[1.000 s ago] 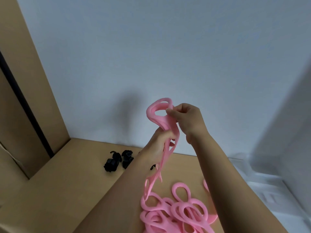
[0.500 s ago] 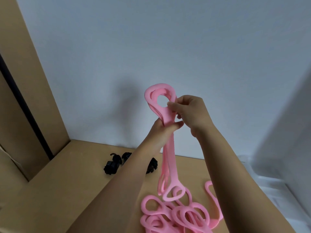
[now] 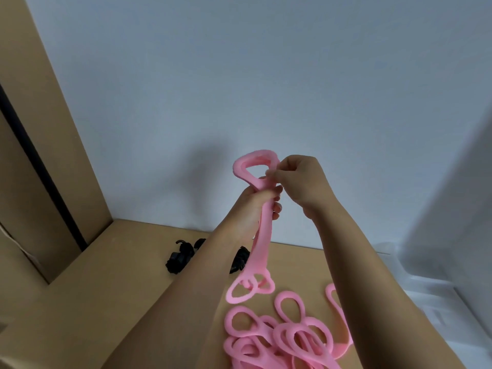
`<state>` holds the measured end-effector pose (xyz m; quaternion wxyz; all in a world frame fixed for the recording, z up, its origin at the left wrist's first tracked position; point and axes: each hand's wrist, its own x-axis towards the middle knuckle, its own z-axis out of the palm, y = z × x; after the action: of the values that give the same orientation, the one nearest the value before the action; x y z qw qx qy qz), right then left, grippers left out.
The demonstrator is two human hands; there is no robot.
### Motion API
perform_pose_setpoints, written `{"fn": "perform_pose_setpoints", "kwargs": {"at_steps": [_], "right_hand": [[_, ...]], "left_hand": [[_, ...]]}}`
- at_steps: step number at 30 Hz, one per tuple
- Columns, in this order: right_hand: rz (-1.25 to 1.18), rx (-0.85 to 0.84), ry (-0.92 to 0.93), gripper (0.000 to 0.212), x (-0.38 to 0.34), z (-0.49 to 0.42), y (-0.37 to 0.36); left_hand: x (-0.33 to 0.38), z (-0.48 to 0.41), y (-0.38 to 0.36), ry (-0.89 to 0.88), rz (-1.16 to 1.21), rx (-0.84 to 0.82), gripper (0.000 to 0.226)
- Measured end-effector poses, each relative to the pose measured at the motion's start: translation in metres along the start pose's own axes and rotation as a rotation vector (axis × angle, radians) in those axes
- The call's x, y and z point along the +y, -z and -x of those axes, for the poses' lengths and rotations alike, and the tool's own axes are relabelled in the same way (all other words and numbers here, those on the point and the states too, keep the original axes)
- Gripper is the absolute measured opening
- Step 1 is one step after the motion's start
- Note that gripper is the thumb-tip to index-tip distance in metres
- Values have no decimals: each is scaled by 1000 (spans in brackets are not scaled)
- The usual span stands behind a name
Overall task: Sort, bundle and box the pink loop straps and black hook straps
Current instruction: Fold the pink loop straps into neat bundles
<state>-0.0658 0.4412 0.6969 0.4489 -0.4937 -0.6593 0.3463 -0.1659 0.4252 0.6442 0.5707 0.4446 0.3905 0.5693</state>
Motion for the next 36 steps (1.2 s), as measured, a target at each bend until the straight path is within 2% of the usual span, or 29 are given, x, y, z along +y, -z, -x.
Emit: {"fn": "perform_pose_setpoints", "kwargs": {"at_steps": [3, 7, 9, 12, 15, 19, 22, 26, 29, 33, 36], "right_hand": [[-52, 11, -11, 14, 5, 2, -3], [-109, 125, -16, 18, 23, 5, -4], [-130, 96, -69, 21, 37, 9, -4], [-169, -4, -166, 27, 63, 20, -9], [-178, -32, -251, 30, 101, 27, -14], [79, -19, -437, 23, 184, 43, -21], [216, -102, -603, 14, 232, 59, -30], [499, -237, -638, 24, 257, 70, -38], [729, -278, -633, 32, 269, 79, -34], [789, -270, -631, 21, 276, 90, -28], [716, -280, -709, 14, 278, 87, -24]], "left_hand": [[-2, -1, 1, -14, -19, 13, 14], [-5, -1, 4, 13, 4, 27, 24], [-10, 0, 6, 46, -21, 68, 30], [-28, 5, 7, 103, -132, 107, 13], [-55, 11, 12, 187, -136, 176, 15], [-94, 20, 28, 330, -95, 239, 24], [-121, 27, 35, 424, -78, 262, 26], [-144, 35, 37, 505, -93, 248, 22], [-156, 40, 35, 555, -120, 235, 22], [-167, 43, 31, 600, -121, 256, 22], [-169, 44, 30, 614, -144, 255, 22]]}}
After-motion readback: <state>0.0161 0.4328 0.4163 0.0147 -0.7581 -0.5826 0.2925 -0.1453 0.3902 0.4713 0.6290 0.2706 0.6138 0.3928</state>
